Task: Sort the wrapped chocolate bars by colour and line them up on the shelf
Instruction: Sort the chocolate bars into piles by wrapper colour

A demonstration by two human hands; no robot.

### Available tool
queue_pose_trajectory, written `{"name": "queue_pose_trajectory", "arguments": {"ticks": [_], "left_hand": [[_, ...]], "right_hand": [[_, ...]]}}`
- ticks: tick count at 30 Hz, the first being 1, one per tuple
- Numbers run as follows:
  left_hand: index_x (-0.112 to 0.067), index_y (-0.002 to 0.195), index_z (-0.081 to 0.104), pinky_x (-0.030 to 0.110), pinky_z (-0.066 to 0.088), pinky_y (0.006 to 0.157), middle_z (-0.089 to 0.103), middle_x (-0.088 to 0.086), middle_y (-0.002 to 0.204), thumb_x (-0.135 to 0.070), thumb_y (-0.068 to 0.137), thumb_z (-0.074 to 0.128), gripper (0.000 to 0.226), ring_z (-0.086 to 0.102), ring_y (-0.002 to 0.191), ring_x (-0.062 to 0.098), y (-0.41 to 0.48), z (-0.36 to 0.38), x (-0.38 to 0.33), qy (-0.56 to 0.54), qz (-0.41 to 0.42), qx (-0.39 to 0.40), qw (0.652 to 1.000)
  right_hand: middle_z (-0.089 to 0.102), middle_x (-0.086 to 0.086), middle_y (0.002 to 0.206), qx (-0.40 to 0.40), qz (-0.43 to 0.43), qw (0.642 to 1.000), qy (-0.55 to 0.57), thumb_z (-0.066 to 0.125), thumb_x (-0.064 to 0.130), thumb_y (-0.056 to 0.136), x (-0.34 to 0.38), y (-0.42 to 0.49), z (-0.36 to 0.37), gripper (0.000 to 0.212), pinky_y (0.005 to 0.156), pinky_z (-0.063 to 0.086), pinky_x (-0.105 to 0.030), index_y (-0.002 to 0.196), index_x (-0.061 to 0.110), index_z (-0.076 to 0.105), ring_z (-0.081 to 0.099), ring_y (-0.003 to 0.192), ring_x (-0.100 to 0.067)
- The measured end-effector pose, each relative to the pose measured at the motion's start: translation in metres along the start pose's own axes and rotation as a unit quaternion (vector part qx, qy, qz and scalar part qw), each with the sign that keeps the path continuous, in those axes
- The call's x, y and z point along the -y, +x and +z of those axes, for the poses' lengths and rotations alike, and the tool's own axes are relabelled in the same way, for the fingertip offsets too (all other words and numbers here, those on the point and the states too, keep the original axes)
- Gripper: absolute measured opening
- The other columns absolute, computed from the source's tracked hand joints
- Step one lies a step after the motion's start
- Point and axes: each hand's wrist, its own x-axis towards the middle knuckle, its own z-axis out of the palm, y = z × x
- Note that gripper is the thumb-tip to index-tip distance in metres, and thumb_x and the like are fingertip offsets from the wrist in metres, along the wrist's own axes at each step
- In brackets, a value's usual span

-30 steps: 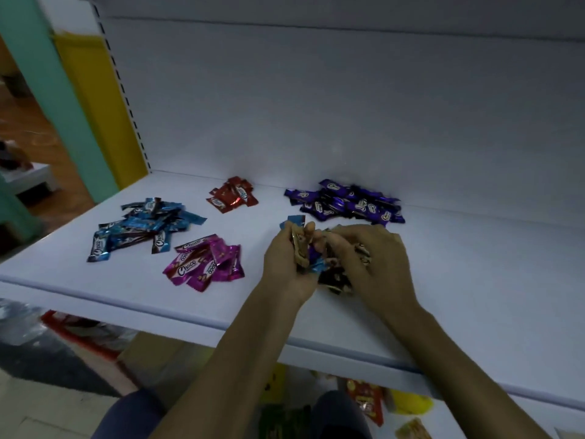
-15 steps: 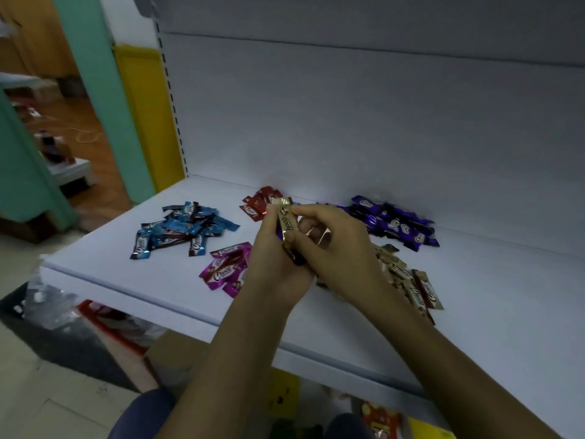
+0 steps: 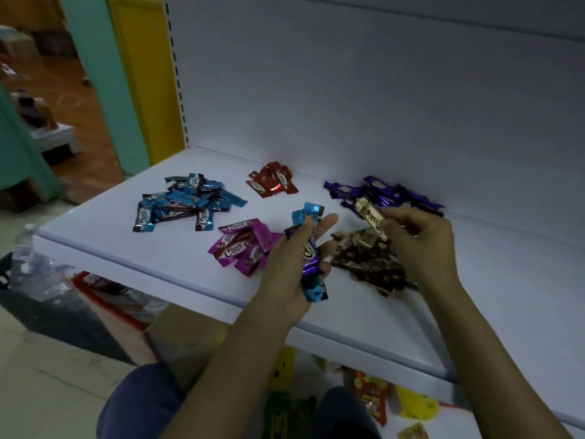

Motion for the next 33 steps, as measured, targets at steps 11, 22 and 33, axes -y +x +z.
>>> {"name": "queue_pose_trajectory", "arguments": {"ticks": [11, 22, 33], "left_hand": [[-0.019, 0.095, 0.063, 0.018, 0.038, 0.043, 0.068, -0.008, 0.073, -0.024, 0.095, 0.051, 0.013, 0.050, 0.053, 0.006, 0.013, 0.011, 0.028, 0.252, 0.127, 0.036, 0.959], [-0.022, 0.103, 0.061, 0.017, 0.044, 0.044, 0.069, -0.004, 0.084, -0.011, 0.095, 0.053, 0.016, 0.060, 0.054, 0.006, 0.017, 0.010, 0.029, 0.264, 0.126, -0.010, 0.956], [-0.020, 0.097, 0.058, 0.012, 0.038, 0.041, 0.066, -0.011, 0.066, -0.020, 0.099, 0.047, 0.012, 0.051, 0.043, 0.002, 0.009, -0.034, -0.064, 0.412, 0.327, -0.111, 0.843]], "right_hand": [[0.067, 0.016, 0.089, 0.072, -0.054, 0.996, -0.002, 0.062, 0.034, 0.087, 0.012, 0.000, -0.004, 0.012, 0.072, 0.048, -0.014, 0.095, 0.029, 0.069, 0.061, 0.080, -0.003], [0.068, -0.001, 0.082, 0.162, 0.050, 0.981, 0.091, 0.057, 0.008, 0.092, 0.012, 0.017, 0.005, 0.011, 0.064, 0.049, -0.012, 0.088, 0.012, 0.067, 0.062, 0.069, -0.002], [0.061, -0.006, 0.070, 0.252, 0.021, 0.946, 0.201, 0.049, 0.004, 0.096, 0.093, 0.039, 0.094, 0.015, 0.047, 0.046, -0.017, 0.086, 0.008, 0.060, 0.055, 0.047, -0.003]]}}
